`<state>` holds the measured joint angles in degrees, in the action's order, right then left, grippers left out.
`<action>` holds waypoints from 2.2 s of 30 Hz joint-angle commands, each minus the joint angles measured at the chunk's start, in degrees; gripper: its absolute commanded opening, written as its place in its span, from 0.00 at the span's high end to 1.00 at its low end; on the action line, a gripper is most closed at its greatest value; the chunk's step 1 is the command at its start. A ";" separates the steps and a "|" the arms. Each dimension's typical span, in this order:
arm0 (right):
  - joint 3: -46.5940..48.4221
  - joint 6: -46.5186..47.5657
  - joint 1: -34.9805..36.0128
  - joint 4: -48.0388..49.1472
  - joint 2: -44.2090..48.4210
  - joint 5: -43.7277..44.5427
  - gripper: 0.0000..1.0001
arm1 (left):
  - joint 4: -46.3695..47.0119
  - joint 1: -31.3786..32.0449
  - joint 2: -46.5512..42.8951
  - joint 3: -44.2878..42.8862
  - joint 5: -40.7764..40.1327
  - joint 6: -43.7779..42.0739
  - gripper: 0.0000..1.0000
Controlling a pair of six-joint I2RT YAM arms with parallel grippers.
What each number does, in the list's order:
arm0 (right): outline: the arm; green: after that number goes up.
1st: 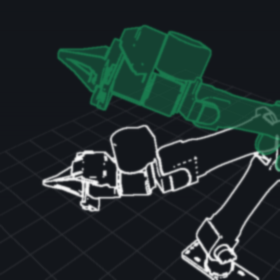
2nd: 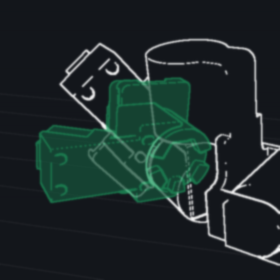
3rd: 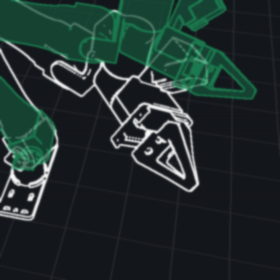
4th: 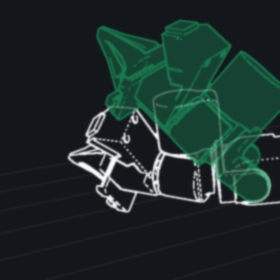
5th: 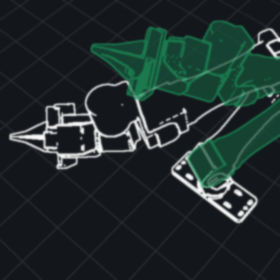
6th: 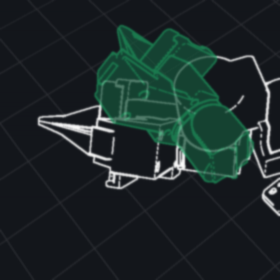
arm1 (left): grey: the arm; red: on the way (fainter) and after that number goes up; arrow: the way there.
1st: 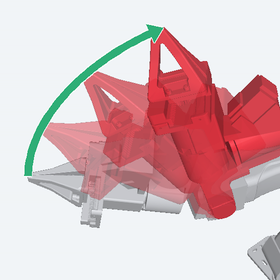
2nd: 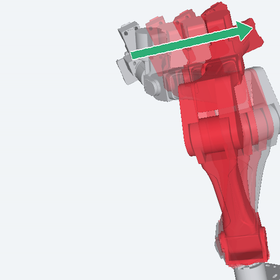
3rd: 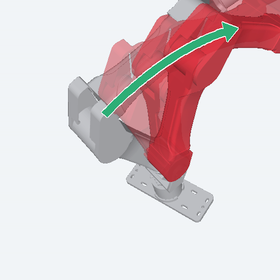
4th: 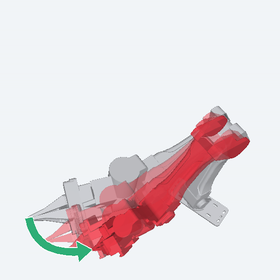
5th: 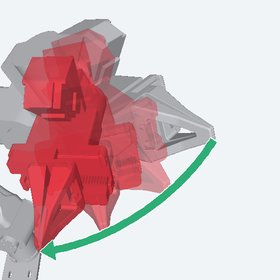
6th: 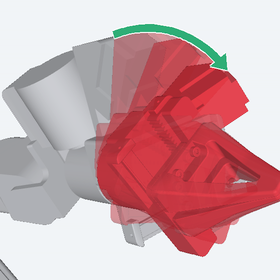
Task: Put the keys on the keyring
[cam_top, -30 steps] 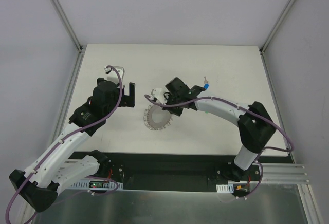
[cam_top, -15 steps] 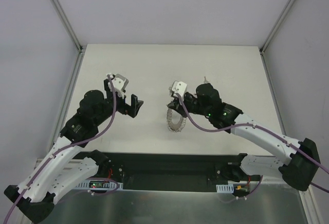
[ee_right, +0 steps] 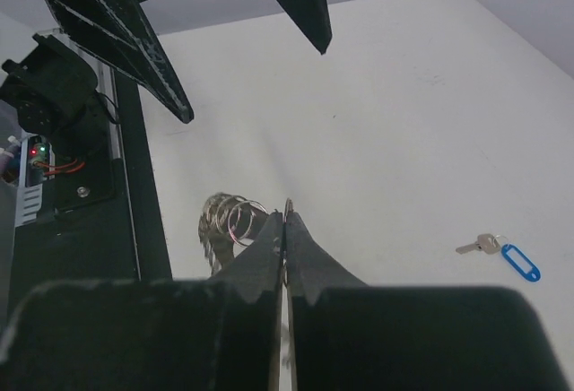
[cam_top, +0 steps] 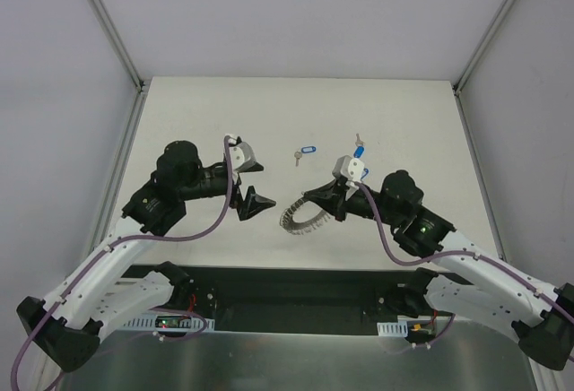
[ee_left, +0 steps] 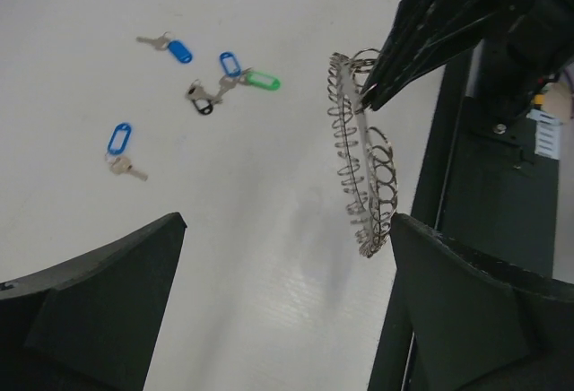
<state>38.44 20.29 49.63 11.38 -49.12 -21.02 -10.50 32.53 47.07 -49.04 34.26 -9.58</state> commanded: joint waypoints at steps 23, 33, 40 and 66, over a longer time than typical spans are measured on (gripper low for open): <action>-0.47 -3.06 0.21 11.12 -3.43 -10.80 0.99 | 12.43 -0.01 10.68 0.78 24.10 0.62 0.53; -0.29 -3.95 0.30 12.88 -4.49 -11.85 0.99 | 13.40 1.13 12.08 1.40 23.75 1.41 0.59; -0.03 -4.12 0.73 13.14 -5.02 -12.12 0.99 | 13.40 1.65 12.43 1.31 24.36 1.50 0.65; -0.11 -4.65 1.53 14.11 -4.32 -10.63 0.99 | 13.40 3.85 13.58 2.01 22.78 1.50 0.78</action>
<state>36.62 16.47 50.54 19.05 -55.07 -30.85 0.99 35.29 60.42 -47.83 56.51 -7.86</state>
